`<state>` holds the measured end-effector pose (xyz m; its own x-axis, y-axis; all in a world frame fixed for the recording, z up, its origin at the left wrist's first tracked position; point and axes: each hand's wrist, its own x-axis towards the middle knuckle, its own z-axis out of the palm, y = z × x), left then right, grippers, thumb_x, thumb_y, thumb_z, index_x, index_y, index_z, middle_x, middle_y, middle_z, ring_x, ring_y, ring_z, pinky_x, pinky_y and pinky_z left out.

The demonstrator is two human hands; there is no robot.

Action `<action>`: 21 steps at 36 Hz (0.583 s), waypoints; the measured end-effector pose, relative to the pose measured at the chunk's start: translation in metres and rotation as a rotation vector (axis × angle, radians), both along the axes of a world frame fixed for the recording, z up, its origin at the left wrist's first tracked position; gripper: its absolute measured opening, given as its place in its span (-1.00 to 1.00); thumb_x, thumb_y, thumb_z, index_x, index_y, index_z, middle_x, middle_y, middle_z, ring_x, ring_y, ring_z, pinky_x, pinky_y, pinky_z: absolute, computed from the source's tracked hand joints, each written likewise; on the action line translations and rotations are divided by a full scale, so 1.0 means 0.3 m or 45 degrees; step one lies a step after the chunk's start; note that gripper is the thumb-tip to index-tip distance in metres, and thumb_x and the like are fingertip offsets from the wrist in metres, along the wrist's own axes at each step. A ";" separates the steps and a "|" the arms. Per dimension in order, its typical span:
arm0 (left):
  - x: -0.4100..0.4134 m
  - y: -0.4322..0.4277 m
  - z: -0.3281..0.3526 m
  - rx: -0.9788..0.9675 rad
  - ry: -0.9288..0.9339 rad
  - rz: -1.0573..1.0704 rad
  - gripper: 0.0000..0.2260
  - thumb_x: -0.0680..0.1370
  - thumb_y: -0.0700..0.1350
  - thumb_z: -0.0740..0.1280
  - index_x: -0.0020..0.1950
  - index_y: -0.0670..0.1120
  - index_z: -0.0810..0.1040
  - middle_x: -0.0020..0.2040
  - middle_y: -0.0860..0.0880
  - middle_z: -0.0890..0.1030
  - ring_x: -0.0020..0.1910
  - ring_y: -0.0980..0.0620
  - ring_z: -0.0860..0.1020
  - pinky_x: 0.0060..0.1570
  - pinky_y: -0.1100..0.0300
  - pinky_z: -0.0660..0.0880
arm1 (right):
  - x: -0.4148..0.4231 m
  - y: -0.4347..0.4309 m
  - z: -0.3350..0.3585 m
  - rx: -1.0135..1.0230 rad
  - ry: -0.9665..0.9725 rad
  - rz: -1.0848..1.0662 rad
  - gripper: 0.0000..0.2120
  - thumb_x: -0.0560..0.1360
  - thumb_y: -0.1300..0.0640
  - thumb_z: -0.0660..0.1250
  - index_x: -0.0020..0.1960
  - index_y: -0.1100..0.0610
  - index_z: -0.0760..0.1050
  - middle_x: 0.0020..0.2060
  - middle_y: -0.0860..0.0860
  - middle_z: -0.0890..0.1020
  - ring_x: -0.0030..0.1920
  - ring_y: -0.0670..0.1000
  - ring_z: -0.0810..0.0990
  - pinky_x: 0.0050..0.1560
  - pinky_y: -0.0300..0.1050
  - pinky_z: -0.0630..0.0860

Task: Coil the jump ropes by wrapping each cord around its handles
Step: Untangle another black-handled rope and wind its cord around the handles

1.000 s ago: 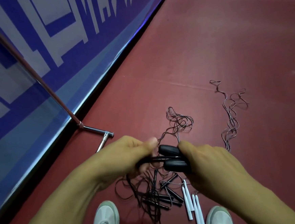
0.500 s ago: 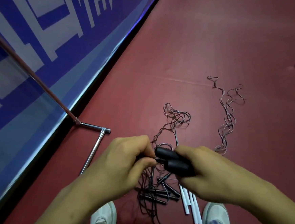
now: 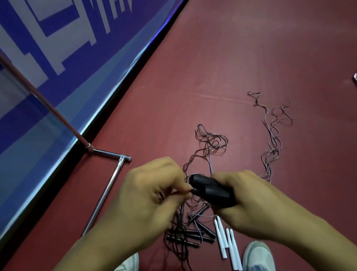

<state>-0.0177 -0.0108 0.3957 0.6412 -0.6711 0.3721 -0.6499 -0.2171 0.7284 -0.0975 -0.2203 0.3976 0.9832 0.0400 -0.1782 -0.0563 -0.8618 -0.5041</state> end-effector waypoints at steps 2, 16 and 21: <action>0.001 -0.010 0.016 -0.079 0.014 0.061 -0.80 0.41 -0.26 0.53 -0.26 -0.05 0.55 -0.25 0.09 0.56 -0.28 0.05 0.56 -0.29 0.13 0.48 | 0.001 -0.002 -0.002 0.160 0.024 -0.016 -0.96 0.44 0.01 0.29 -0.14 -0.08 0.42 -0.40 -0.04 0.54 -0.40 0.03 0.48 -0.37 0.03 0.45; 0.063 0.029 0.027 0.391 1.743 -0.185 -0.46 0.61 0.24 0.22 -0.09 -0.22 0.68 -0.27 -0.33 0.65 -0.50 -0.03 0.48 -0.47 0.21 0.43 | 0.003 0.029 0.019 -0.213 -0.150 0.063 -0.79 0.48 -0.08 0.28 0.03 0.00 0.37 -0.24 0.01 0.56 -0.16 0.20 0.56 -0.25 -0.01 0.43; 0.047 0.029 -0.014 0.319 1.969 -0.428 -0.66 0.59 0.10 0.34 -0.15 -0.16 0.65 -0.41 -0.10 0.56 -0.45 0.04 0.48 -0.33 0.19 0.49 | 0.002 0.012 -0.002 -0.269 -0.291 0.098 -0.72 0.32 -0.06 0.29 -0.08 -0.04 0.23 -0.39 0.01 0.54 -0.36 0.25 0.52 -0.45 -0.05 0.34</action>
